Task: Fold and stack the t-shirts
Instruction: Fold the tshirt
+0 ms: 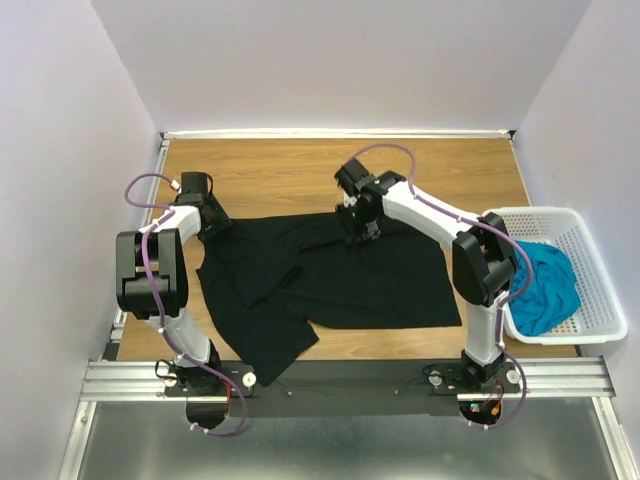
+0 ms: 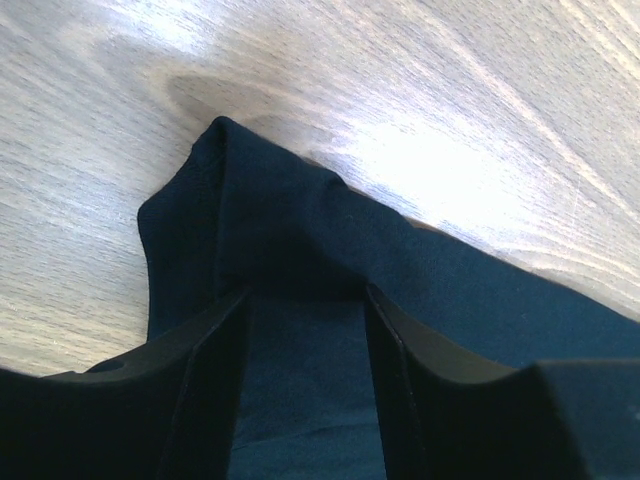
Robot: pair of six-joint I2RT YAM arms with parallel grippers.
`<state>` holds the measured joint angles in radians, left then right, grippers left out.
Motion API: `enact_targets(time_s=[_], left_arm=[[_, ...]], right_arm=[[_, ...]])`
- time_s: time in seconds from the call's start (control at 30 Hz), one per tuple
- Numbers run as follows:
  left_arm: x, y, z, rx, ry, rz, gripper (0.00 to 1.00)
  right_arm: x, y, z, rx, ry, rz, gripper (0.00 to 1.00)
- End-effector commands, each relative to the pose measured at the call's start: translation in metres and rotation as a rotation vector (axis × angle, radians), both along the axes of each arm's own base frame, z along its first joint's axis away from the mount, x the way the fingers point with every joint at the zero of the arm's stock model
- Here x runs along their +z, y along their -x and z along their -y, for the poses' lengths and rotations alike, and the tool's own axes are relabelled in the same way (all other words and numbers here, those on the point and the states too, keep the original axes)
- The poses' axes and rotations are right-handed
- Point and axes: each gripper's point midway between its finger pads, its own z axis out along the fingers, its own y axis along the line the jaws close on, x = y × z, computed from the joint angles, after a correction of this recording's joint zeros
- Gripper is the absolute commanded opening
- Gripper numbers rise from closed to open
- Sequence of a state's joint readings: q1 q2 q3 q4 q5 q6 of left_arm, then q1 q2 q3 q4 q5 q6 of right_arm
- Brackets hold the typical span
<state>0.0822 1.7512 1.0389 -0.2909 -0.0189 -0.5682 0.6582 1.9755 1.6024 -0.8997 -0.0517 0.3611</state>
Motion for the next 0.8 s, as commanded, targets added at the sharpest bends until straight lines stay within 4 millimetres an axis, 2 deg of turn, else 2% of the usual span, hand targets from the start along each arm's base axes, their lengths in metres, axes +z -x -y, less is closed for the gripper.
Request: enact_targets(time_s=[0.0, 0.1, 0.13, 0.3, 0.4, 0.47, 0.6, 0.77], left_arm=[[-0.005, 0.014, -0.011, 0.019, -0.050, -0.031, 0.57], [-0.006, 0.016, -0.012, 0.022, -0.057, -0.034, 0.57], [-0.007, 0.016, -0.012, 0.021, -0.059, -0.032, 0.57], [-0.009, 0.016, -0.012, 0.020, -0.057, -0.030, 0.57], [-0.008, 0.017, -0.012, 0.018, -0.058, -0.026, 0.57], [-0.009, 0.017, -0.012, 0.021, -0.059, -0.025, 0.57], [-0.010, 0.018, -0.011, 0.016, -0.059, -0.026, 0.57], [-0.012, 0.017, -0.011, 0.010, -0.059, -0.033, 0.57]], right_arm=[[0.023, -0.069, 0.005, -0.060, 0.038, 0.186, 0.46], [0.017, -0.093, -0.001, -0.061, 0.038, 0.204, 0.47], [0.011, -0.104, -0.010, -0.054, 0.032, 0.205, 0.47], [-0.016, -0.119, -0.019, -0.056, 0.051, 0.186, 0.46], [-0.032, -0.118, -0.016, -0.055, 0.076, 0.163, 0.46], [-0.036, -0.116, -0.013, -0.054, 0.091, 0.158, 0.46], [-0.030, -0.111, -0.009, -0.056, 0.099, 0.158, 0.45], [-0.044, -0.092, 0.003, -0.053, 0.137, 0.092, 0.45]])
